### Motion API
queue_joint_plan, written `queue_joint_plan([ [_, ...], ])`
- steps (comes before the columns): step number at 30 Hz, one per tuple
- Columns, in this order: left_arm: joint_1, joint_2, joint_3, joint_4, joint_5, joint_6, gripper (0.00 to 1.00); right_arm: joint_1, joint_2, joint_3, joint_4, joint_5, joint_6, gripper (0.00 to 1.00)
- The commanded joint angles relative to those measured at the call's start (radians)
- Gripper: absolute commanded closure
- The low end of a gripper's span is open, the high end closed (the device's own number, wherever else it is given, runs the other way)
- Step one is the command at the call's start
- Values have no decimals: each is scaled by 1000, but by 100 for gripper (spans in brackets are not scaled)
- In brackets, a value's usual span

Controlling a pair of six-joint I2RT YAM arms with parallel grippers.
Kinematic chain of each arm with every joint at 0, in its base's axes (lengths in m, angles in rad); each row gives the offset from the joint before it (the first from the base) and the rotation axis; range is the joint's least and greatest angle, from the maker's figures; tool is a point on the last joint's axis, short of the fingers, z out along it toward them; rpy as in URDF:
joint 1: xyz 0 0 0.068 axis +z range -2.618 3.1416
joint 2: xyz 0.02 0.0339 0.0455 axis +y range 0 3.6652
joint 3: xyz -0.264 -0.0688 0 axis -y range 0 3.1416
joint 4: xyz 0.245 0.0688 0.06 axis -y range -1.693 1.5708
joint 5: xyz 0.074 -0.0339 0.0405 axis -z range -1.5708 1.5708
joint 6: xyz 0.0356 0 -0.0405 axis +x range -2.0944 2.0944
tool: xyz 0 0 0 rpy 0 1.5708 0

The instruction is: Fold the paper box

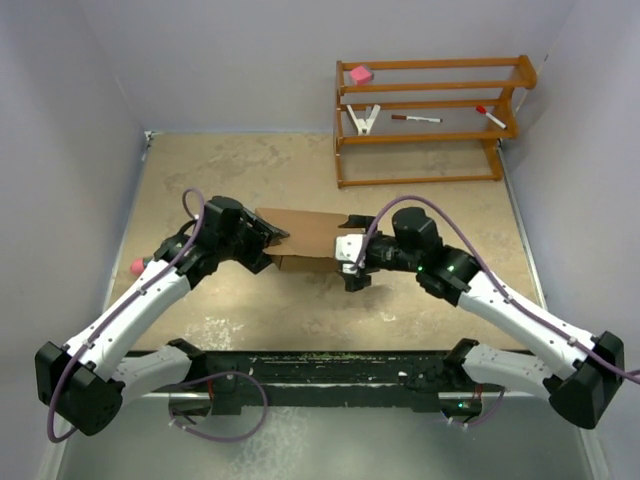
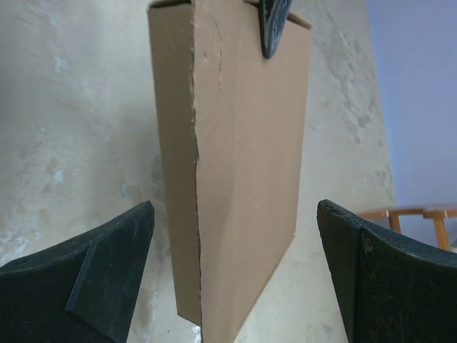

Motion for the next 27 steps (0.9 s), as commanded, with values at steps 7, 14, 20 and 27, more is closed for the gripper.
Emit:
queue_joint_plan([
  [7, 3, -8, 55, -24, -9, -48, 65, 142, 95, -71, 268, 280, 60, 0],
  [14, 3, 6, 57, 7, -3, -59, 65, 202, 160, -107, 341, 374, 64, 0],
  [20, 3, 14, 62, 19, 2, -62, 65, 234, 211, -121, 433, 529, 69, 5],
  [27, 3, 16, 58, 25, 6, -65, 64, 237, 205, -118, 453, 566, 75, 33],
])
